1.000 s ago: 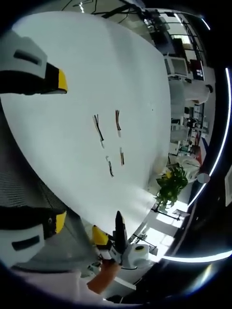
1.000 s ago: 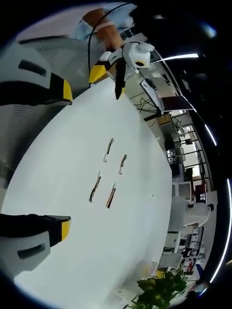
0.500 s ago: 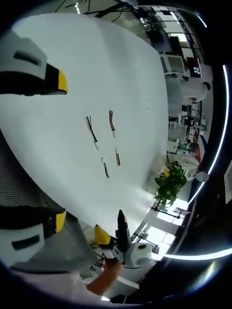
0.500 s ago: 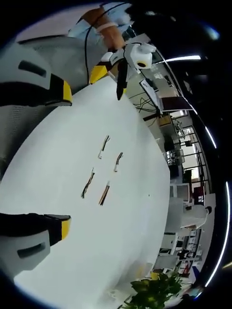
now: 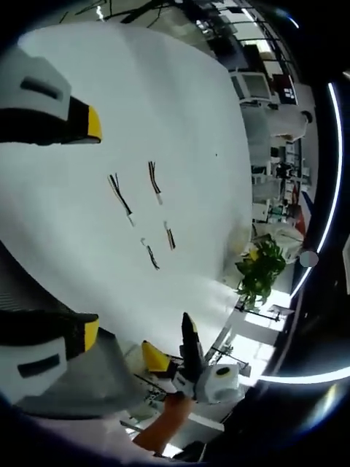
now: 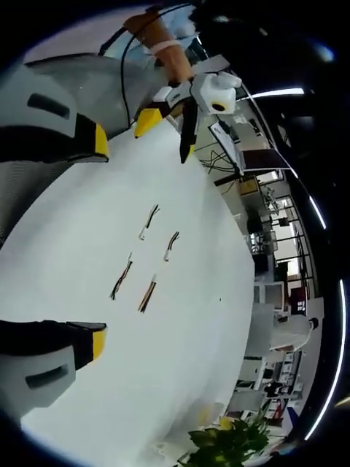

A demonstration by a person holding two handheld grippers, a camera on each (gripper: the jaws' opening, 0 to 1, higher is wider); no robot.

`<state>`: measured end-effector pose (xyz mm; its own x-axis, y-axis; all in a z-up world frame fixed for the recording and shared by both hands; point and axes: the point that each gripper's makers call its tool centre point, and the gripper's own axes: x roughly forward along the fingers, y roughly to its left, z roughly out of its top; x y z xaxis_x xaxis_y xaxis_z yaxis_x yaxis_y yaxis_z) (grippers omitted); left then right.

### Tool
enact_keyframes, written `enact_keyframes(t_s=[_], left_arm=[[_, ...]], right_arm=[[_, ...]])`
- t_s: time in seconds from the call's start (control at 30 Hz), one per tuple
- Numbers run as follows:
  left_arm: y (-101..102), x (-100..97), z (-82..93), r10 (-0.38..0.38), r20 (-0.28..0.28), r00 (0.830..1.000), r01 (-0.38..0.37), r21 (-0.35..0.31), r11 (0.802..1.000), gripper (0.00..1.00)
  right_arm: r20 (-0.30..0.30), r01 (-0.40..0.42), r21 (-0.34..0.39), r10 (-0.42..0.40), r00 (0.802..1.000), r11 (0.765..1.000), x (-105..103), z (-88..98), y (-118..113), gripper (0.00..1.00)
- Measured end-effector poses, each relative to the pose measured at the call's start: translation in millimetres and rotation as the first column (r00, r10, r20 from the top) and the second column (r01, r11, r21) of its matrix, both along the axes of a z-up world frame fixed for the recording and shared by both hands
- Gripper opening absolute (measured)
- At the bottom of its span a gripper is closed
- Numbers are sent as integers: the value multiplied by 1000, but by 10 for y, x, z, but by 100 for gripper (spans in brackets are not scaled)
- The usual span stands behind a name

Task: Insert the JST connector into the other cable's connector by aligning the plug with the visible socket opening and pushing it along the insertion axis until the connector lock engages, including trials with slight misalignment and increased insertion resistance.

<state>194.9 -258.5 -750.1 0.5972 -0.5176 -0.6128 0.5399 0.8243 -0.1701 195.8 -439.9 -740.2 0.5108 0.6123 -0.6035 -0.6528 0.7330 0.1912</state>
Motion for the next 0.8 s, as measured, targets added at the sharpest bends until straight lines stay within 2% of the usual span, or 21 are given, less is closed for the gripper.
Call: enact_keyframes(t_s=[0.3,0.8], left_arm=[[-153,249,126,-42,44,998,43,-19,999,93],[-155,547,172,-66,79,995,66,-6,998,92]], right_arm=[[32,-17,12,16,999,1000,191,96,62,86],[56,-38,44,36,998,998,479,135,219,82]])
